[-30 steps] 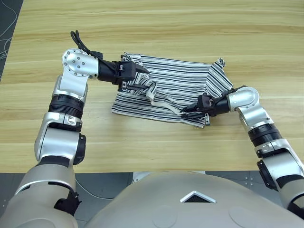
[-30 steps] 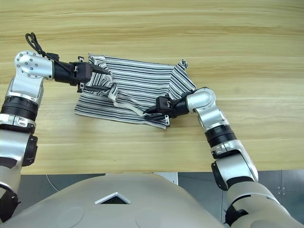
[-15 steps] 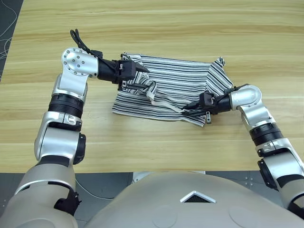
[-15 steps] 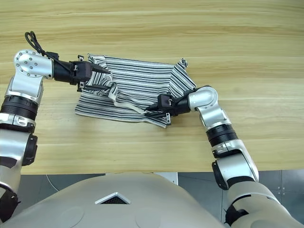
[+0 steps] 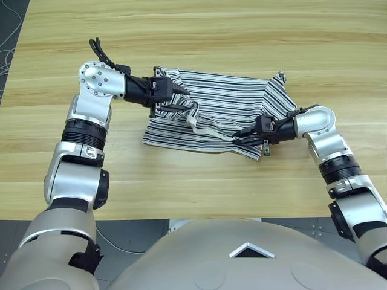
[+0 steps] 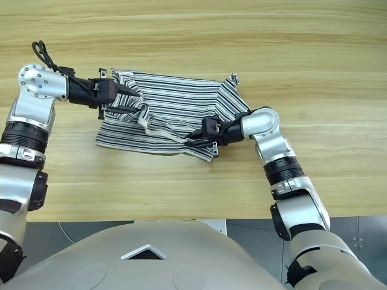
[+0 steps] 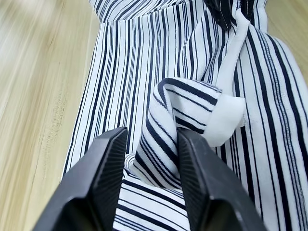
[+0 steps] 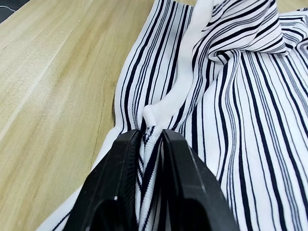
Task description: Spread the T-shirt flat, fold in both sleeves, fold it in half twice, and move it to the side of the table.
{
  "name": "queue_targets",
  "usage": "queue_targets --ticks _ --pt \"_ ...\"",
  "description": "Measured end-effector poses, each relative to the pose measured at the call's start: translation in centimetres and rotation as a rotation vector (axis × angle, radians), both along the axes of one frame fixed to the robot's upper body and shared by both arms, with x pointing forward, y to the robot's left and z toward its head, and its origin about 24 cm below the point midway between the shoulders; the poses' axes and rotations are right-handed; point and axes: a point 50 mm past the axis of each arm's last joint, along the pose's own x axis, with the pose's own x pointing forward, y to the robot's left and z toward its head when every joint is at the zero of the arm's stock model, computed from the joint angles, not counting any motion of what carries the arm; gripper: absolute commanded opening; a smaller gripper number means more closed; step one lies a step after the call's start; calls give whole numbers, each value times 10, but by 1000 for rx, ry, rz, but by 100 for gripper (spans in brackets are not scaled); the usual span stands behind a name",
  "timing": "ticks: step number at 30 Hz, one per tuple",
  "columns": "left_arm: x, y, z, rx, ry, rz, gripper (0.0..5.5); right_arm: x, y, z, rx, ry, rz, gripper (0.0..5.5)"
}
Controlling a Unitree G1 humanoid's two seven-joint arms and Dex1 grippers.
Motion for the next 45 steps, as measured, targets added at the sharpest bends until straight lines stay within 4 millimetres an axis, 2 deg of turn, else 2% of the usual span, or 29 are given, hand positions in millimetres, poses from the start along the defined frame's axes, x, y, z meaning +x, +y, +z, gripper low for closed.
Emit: queue_targets --ticks 1,11,22,26,37,44,45 --pt "0 0 -1 4 2 -2 177 0 0 0 0 0 0 90" --pt "-3 5 -15 43 62 13 13 0 2 0 7 -4 -4 90" --pt "-4 5 -16 45 69 8 13 1 2 0 8 -6 -5 90" --pt "-3 7 -17 46 76 15 10 1 2 0 8 -7 -6 11" --pt "-3 7 -17 46 73 15 10 1 2 0 8 -7 -6 11" --pt "-3 8 -18 50 73 14 10 2 4 0 17 15 -20 151" --pt "-3 8 -18 50 72 13 10 2 5 0 19 14 -24 151"
